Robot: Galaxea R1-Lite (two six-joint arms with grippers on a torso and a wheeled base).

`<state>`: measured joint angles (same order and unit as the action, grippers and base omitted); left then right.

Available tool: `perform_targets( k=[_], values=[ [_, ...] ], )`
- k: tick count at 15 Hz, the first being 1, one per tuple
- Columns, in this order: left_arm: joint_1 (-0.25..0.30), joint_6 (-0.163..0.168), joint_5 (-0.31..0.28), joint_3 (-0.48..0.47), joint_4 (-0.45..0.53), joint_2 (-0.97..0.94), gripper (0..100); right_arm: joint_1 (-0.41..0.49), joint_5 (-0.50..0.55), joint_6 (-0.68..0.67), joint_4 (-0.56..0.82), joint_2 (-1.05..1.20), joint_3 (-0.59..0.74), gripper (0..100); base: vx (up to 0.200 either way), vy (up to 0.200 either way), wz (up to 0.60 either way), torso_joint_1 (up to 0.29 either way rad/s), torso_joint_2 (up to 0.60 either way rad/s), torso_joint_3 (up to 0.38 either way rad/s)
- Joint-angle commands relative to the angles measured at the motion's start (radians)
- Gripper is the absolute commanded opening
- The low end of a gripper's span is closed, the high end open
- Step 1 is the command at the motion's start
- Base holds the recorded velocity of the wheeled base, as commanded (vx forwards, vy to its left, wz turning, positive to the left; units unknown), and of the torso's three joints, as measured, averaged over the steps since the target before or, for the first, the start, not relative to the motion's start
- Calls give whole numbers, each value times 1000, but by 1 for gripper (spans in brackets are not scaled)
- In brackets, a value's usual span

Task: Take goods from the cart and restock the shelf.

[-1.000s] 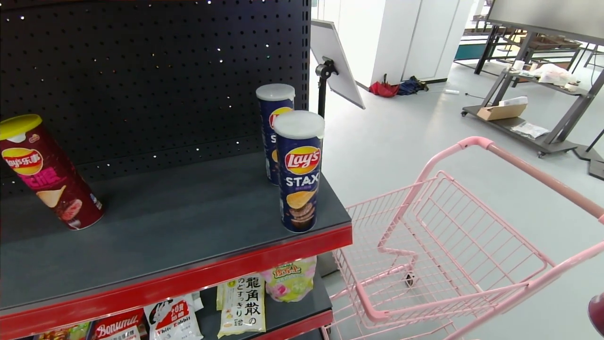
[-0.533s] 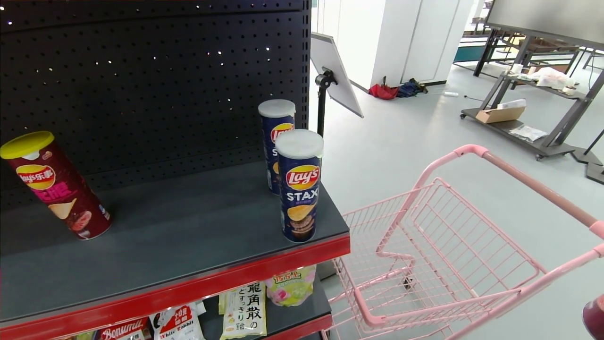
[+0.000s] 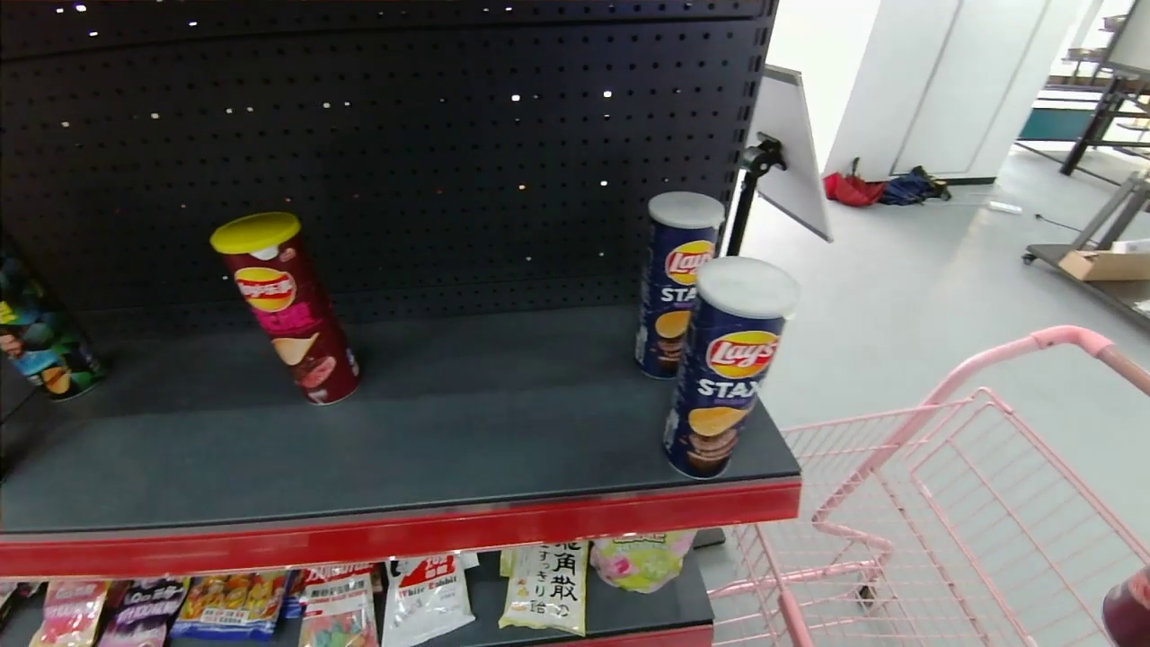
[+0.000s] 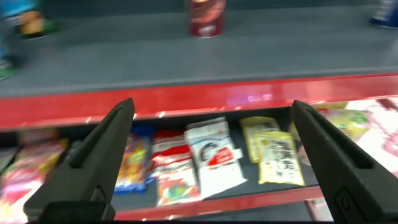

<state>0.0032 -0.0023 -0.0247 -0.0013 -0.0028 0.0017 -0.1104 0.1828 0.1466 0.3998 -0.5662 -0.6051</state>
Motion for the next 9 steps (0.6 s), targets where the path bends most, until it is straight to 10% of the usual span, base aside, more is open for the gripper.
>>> perform_targets(
  k=[1,5,9],
  values=[
    [0,-1,0,0,0,0,100,2,1,1,-38,6,27,0,0,0,0,0,0,0],
    [0,-1,0,0,0,0,100,-5,-9,-9,-136,69,116,0,0,0,0,0,0,0],
    [0,1,0,0,0,0,100,-6,-48,-28,-202,150,200,0,0,200,0,-1,2,4]
  ],
)
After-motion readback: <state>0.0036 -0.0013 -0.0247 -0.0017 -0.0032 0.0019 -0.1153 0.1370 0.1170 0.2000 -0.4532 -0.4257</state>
